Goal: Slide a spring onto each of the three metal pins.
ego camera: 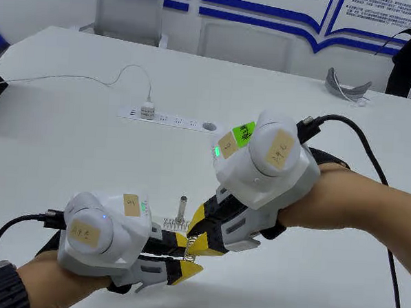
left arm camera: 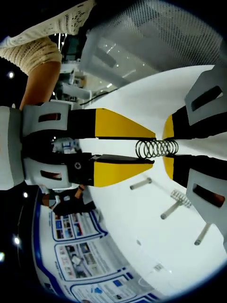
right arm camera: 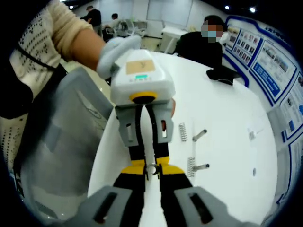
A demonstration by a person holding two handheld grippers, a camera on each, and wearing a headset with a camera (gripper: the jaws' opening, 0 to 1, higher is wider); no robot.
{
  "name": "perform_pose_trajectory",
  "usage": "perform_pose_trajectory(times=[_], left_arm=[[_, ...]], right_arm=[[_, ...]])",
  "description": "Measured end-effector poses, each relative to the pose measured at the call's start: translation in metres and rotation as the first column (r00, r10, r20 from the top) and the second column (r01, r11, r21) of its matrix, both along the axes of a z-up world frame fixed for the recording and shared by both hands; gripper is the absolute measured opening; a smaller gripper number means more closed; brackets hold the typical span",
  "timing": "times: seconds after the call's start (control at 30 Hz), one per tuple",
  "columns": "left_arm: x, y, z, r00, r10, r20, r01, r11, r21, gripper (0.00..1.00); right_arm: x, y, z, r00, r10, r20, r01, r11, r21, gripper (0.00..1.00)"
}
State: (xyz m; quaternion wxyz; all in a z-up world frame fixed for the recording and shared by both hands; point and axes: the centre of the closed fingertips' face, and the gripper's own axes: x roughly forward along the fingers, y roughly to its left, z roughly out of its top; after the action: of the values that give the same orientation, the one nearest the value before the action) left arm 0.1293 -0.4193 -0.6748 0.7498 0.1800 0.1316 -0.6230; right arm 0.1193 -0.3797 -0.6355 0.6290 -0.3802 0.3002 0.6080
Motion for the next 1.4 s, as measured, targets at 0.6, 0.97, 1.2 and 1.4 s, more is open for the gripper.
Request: perform_pose_trajectory(times=[0.6,0.97,1.2,1.4], left_arm=[[0.005,0.002,0.004,0.999,0.039,-0.020,-0.039,0.999,-0.033,0.12],[0.010,0.013,0.003,0.995,0.087,-0.049,-0.089,0.995,-0.053,0.27],[0.015,0.025,0.002,0.989,0.129,-0.066,-0.133,0.989,-0.062,0.32],[0.019,0.037,0.005,0.983,0.169,-0.074,-0.174,0.982,-0.074,0.37]], right_arm=[[0.005,-0.001,-0.002,0.999,-0.048,-0.008,0.049,0.998,0.028,0.12],[0.019,-0.022,0.004,0.994,-0.113,0.002,0.112,0.993,0.025,0.12],[0.033,-0.043,0.010,0.985,-0.170,0.019,0.170,0.985,0.023,0.12],[0.048,-0.061,0.018,0.973,-0.226,0.036,0.225,0.974,0.028,0.12]])
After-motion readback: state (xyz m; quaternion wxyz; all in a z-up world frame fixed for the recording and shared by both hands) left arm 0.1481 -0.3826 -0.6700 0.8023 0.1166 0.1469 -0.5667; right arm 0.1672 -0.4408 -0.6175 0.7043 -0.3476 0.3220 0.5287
